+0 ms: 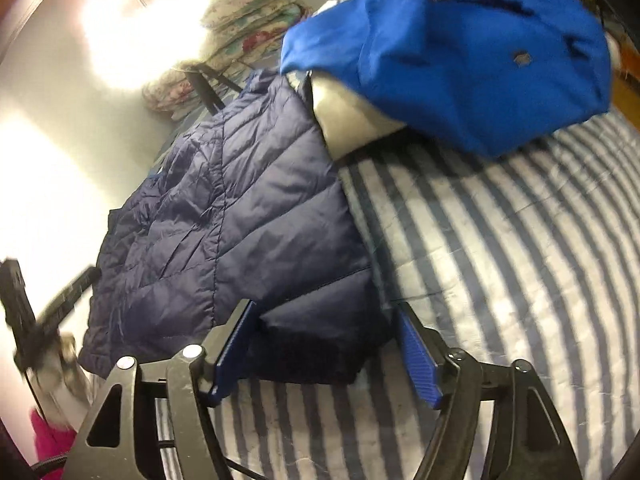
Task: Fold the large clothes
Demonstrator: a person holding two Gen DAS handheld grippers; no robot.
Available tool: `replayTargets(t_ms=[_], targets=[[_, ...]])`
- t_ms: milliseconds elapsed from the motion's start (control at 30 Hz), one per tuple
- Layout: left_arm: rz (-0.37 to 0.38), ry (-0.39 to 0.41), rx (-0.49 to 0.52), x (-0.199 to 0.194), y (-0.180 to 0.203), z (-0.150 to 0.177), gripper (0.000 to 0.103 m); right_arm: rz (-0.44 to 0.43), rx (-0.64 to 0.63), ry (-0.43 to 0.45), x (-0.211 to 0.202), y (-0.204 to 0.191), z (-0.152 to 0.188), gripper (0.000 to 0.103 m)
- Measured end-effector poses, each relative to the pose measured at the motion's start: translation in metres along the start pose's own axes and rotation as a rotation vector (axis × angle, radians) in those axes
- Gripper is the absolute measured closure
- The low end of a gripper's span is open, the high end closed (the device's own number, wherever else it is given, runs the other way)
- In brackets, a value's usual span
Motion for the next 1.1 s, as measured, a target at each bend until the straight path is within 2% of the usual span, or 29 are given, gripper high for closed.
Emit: replayTargets(t_ms=[133,300,467,600,700,833,900,933,1000,1100], targets=[[-0.013,-0.031,0.034,0.008,0.020,0.024,0.065,0.016,0.020,0.011,0.005,0.000,-0.002,0.028],[-0.031,-0.088,0.038,0.036,0.020,0.053,0.065,-0.001,0.090,0.009,0.010,0.006,-0.003,0.027],[-0.041,-0.066,0.034,0.035,0.017,0.056,0.063,0.019,0.143,0.029,0.000,0.014,0.000,0.028],[-0.022,-0.001,0.009,0.001,0.019,0.055,0.063,0.053,0.182,0.047,-0.010,0.028,0.002,0.027],[-0.032,0.015,0.040,-0.012,0.023,0.063,0.063,0.019,0.202,0.027,-0.005,0.030,0.004,0.025],[-0.030,-0.041,0.014,0.006,0.018,0.079,0.063,-0.042,0.212,0.021,0.001,0.019,0.003,0.027],[-0.021,-0.051,-0.003,0.013,0.015,0.082,0.063,-0.092,0.217,0.008,0.004,0.011,0.002,0.050],[-0.026,-0.050,0.002,0.014,0.015,0.082,0.063,-0.110,0.218,0.001,0.006,0.006,0.002,0.055],[-0.031,-0.053,0.012,0.009,0.015,0.082,0.063,-0.117,0.202,0.014,0.004,-0.001,0.000,0.074],[-0.029,-0.031,0.022,-0.011,0.014,0.080,0.064,-0.080,0.110,0.044,-0.004,-0.019,-0.005,0.086]])
Point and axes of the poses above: each gripper's, at about its wrist camera, not at the fingertips, and x roughly the way its jaws point, y to its right, z to its underside, the point moved 8 cm from there along x, roughly the way its jaws point, and after that the axes turned 2 degrees about -x, right-handed, at the moved point
